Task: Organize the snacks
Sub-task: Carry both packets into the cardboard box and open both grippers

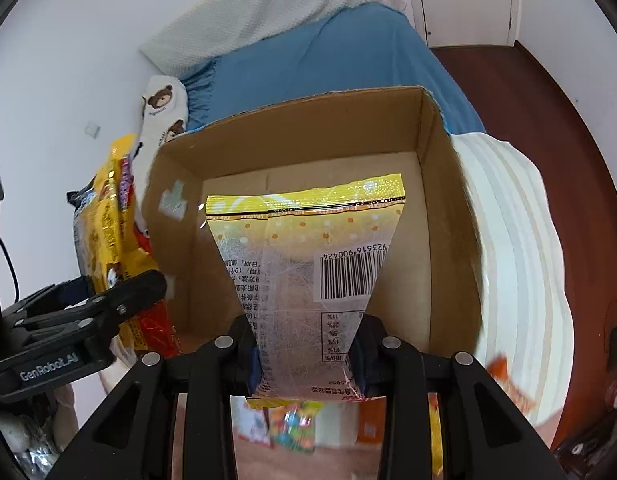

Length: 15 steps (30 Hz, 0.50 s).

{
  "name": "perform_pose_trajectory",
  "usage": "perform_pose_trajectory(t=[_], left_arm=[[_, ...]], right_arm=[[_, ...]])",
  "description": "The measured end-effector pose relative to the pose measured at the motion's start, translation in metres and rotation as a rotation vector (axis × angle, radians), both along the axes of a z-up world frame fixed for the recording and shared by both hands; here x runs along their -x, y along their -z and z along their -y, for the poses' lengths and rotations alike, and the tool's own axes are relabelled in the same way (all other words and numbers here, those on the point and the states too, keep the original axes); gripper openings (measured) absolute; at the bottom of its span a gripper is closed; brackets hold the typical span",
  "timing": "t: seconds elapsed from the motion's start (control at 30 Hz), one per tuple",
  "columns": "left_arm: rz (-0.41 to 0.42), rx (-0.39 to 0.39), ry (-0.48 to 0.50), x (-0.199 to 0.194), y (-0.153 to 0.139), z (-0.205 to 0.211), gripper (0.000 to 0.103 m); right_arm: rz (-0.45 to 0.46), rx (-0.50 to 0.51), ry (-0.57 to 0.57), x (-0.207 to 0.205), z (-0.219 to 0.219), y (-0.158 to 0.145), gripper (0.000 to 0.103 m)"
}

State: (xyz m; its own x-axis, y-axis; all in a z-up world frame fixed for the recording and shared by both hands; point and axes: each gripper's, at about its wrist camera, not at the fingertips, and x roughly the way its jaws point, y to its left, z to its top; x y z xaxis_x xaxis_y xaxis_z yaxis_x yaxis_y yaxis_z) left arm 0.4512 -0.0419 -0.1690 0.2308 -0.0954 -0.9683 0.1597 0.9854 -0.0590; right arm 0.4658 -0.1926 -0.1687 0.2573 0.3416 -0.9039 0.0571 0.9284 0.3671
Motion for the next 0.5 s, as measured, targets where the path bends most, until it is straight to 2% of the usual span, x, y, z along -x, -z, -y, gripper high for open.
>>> perform_pose_trajectory(t=[0.17, 0.3, 0.43, 0.5], left_arm=[[-0.1, -0.008, -0.029, -0.055, 0.047, 0.006, 0.085], [-0.144, -0.026, -0.038, -0.082, 0.078, 0.006, 0.085], [-0.161, -0.048, -0.041, -0.093, 0.092, 0.005, 0.086], [-0.157, -0.055, -0.038, -0.098, 0.096, 0.003, 0.085]], right_arm=[[-0.071, 0.01, -0.034, -0.06, -0.008, 0.048, 0.036], [-0.113, 0.027, -0.053, -0.087, -0.016, 0.08, 0.036], [-0.135, 0.032, -0.074, -0.107, -0.021, 0.107, 0.037], [-0.131, 0.033, -0.07, -0.115, -0.023, 0.116, 0.045]])
